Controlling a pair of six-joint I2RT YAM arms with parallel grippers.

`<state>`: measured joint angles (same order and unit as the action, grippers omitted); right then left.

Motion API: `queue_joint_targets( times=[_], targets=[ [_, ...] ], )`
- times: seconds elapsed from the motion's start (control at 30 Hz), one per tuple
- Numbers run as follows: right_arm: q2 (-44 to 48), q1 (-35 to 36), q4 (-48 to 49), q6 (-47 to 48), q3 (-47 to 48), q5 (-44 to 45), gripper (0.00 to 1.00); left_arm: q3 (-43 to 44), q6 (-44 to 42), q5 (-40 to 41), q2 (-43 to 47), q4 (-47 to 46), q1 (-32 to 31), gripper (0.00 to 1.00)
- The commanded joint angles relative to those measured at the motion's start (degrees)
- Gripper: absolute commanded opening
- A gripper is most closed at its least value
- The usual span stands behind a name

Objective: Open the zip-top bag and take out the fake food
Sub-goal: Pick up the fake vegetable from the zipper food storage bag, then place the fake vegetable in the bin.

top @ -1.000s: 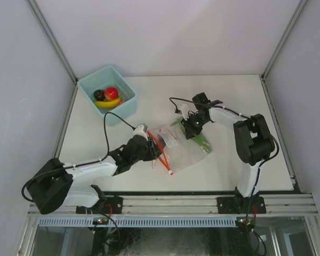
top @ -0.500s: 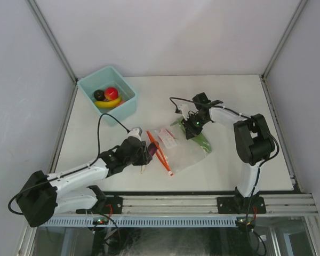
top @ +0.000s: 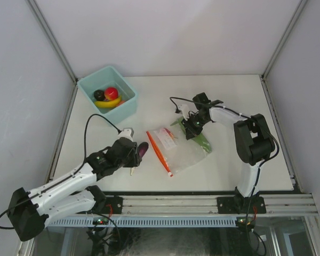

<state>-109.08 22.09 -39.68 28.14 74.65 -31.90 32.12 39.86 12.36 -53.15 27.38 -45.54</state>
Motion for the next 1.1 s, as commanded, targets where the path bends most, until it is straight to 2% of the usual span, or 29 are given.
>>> queue_joint_targets(
  times=[0.0,0.13,0.43,0.73,0.87,1.07],
  targets=[
    [2.2,-0.5,0.2,0.4,2.0,-0.9,0.12,6.3,-2.4,6.9,4.9,8.3,0.3,0.00],
    [2.4,-0.6,0.2,0.4,2.0,-1.1,0.12,8.2,-3.9,10.2,8.0,11.6,0.4,0.00],
    [3.9,-0.8,0.2,0.0,2.0,-1.9,0.12,12.1,-9.4,16.7,12.5,11.5,2.9,0.00],
    [6.9,-1.3,-0.2,0.0,2.0,-4.3,0.12,15.3,-17.2,9.1,13.6,2.7,14.3,0.00],
    [7.9,-2.0,-0.7,0.8,2.1,-6.0,0.12,15.6,-18.1,2.3,12.4,-0.7,21.1,0.00],
    [9.3,-3.1,-1.1,1.9,1.8,-8.2,0.13,15.6,-17.7,-5.0,10.6,-4.9,28.1,0.00]
  ],
)
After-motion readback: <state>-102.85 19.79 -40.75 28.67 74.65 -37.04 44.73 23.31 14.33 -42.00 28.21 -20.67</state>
